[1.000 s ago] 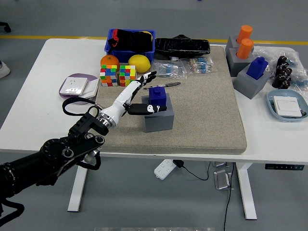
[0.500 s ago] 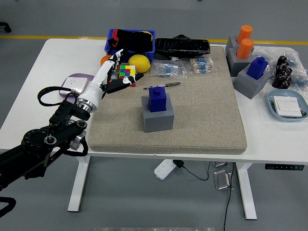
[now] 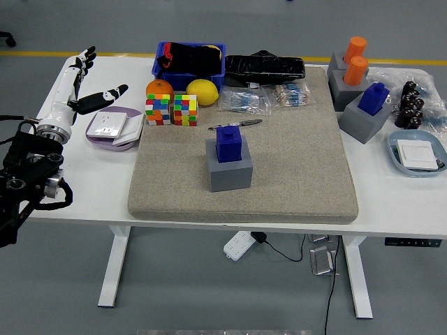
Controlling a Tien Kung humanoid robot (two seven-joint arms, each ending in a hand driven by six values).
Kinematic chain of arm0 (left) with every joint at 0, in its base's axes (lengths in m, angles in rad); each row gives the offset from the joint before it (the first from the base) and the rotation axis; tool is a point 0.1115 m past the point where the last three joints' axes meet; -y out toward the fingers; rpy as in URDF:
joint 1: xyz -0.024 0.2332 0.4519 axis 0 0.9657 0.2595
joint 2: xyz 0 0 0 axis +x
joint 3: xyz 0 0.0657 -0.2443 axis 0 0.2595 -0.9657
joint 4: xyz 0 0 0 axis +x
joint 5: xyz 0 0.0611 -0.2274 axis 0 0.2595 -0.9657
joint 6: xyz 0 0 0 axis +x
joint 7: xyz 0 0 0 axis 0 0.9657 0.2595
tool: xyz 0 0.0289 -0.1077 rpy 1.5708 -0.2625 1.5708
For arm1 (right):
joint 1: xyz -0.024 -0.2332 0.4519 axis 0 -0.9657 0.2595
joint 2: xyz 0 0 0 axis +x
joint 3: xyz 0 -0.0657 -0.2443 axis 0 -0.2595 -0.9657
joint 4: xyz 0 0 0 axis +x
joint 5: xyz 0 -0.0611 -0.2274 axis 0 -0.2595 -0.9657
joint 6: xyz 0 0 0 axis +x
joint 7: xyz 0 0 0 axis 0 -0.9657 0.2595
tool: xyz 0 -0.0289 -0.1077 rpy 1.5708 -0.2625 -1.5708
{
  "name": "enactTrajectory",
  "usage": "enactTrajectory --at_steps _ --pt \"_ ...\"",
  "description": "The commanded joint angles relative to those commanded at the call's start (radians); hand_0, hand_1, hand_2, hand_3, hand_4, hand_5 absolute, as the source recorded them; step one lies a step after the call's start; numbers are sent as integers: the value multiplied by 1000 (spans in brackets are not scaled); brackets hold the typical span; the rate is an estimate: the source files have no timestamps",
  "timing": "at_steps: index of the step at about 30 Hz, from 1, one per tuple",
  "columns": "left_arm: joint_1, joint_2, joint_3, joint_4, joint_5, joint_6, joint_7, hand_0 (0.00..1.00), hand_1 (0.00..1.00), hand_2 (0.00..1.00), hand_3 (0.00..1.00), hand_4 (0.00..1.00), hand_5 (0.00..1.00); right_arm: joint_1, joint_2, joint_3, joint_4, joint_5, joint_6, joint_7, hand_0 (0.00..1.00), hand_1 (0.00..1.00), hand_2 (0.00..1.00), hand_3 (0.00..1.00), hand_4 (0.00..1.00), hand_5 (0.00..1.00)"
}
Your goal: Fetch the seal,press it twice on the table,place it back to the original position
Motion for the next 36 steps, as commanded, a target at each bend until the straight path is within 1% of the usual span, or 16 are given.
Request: enactTrajectory --at_steps 5,9,24,36 --pt "-1 26 1 26 -22 -4 3 981 954 953 971 885 160 4 -1 2 2 0 0 0 828 737 731 704 808 588" --pt "0 35 10 35 -30 -6 7 978 949 950 969 882 157 4 -2 4 1 -1 -1 0 828 737 731 705 808 588" --pt "6 34 15 33 -31 -7 12 976 938 949 967 880 164 0 -1 -3 1 -1 -2 -2 828 737 730 704 807 591" --pt "-1 34 16 32 -34 -5 11 975 931 948 967 876 167 1 0 4 1 -2 -2 -4 828 737 730 705 806 587"
